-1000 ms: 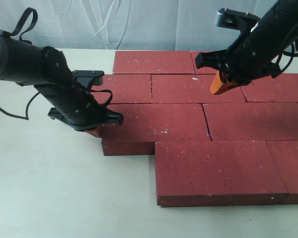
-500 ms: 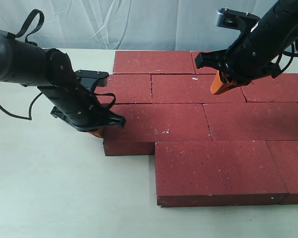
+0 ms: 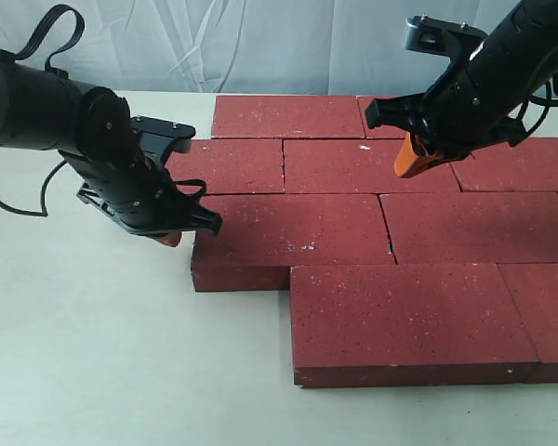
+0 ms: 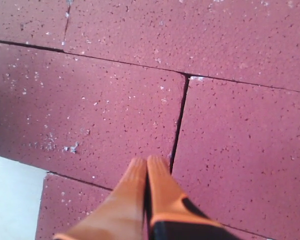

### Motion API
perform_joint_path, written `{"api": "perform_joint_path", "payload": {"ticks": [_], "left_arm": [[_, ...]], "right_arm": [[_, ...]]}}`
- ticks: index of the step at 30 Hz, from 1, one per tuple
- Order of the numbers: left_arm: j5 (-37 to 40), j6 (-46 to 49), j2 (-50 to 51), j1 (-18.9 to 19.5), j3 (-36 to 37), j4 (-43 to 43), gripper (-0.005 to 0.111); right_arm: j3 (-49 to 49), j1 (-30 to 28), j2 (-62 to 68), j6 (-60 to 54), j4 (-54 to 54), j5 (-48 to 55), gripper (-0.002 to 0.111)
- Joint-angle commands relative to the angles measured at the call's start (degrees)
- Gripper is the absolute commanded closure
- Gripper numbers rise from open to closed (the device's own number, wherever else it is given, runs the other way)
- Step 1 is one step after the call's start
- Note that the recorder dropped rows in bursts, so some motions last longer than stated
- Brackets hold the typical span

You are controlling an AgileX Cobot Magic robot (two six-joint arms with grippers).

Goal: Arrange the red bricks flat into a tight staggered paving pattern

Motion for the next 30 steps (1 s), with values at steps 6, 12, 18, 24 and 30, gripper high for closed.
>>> {"api": "perform_joint_path", "payload": {"ticks": [6,12,18,24,30], "left_arm": [[2.08,-4.25,-4.35,5.08,-0.04,2.81,0.107],[3.66,-4.25,-9.68,9.36,-0.04,2.92,0.107],[3.85,-4.25,-15.02,9.82,-0.04,4.01,0.107],[3.22,-4.25,-23.21,9.82,-0.04,6.52,0.107],[1.81,-4.25,-30.44,9.82,-0.04,7.56,0.107]], "right_arm": [[0.15,-0.25,-0.13,-0.29,-0.29,0.46,0.109],[0.15,-0.25,-0.13,-0.29,-0.32,0.60,0.109],[0.15,-0.25,-0.13,-0.29,-0.35,1.20,0.109],[0.15,-0.25,-0.24,-0.29,-0.82,1.32,0.109],[0.15,-0.25,-1.13,-0.29,-0.82,1.43,0.109]]}}
